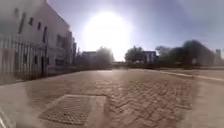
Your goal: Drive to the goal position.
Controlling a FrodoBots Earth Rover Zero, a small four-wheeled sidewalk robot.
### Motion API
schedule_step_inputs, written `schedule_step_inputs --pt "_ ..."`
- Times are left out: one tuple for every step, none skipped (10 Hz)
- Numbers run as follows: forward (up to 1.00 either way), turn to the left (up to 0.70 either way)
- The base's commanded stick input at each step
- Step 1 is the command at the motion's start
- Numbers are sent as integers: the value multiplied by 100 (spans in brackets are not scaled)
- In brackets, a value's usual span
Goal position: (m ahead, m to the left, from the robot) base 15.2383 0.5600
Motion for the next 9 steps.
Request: schedule_step_inputs --pt "100 -27" --pt "100 -27" --pt "100 -27" --pt "100 -25" --pt "100 -19" --pt "100 -14" --pt "100 -8" --pt "100 -2" --pt "100 0"
